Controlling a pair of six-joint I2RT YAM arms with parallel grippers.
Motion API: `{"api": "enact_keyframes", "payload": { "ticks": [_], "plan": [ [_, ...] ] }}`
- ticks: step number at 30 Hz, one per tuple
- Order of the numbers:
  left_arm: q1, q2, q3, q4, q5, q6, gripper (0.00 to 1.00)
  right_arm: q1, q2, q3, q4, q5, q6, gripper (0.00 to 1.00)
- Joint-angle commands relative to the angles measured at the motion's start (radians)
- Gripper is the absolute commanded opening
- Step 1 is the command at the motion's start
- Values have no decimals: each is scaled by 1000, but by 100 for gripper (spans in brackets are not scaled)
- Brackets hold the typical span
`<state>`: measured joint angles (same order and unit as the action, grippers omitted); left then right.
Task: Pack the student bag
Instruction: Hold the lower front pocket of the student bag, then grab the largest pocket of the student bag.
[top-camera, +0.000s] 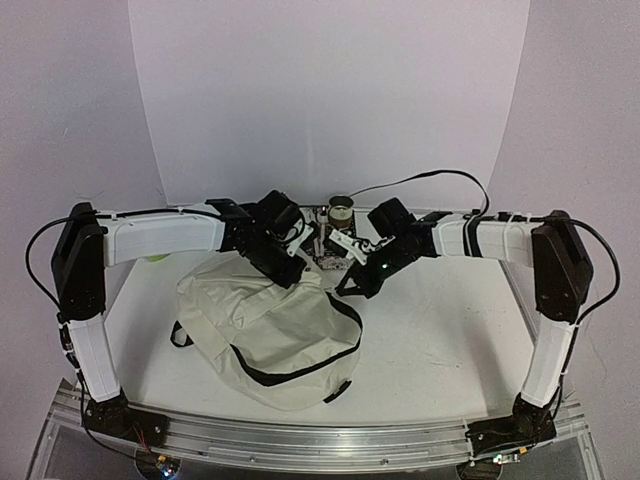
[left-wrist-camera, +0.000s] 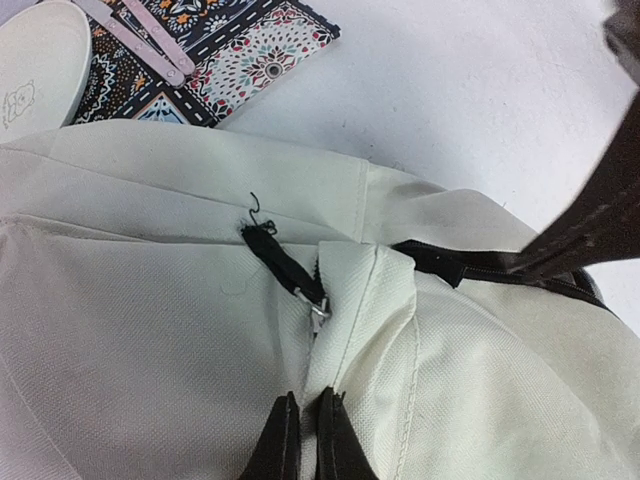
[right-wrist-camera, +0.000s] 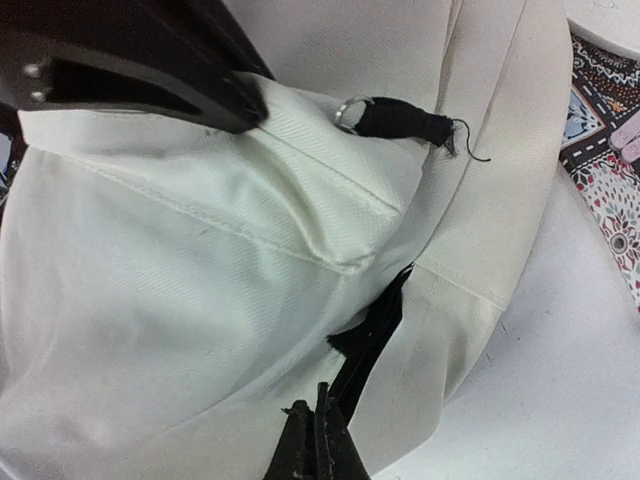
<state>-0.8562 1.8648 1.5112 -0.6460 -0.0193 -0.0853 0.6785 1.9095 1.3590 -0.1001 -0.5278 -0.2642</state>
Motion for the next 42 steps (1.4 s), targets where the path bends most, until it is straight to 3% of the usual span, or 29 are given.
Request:
{"api": "enact_keyframes", "payload": {
  "ticks": [1, 7, 12, 19, 36, 42],
  "plan": [
    [14, 15, 32, 12, -16, -39, 0, 2, -120, -73, -23, -16, 35, 0],
    [23, 25, 36, 12, 13, -47, 0, 4, -230, -205, 49, 35, 71, 1],
    [23, 15, 33, 12, 66, -41, 0, 4, -156, -182, 120, 138, -10, 28],
    [23, 2, 30, 14, 92, -40, 0, 5, -71, -147, 228, 152, -207, 48],
    [23, -22, 25, 23, 130, -55, 0, 21, 87, -54, 306, 51, -363, 50],
    [24, -26, 16, 24, 131, -53, 0, 22, 95, -47, 306, 3, -396, 40]
  ]
}}
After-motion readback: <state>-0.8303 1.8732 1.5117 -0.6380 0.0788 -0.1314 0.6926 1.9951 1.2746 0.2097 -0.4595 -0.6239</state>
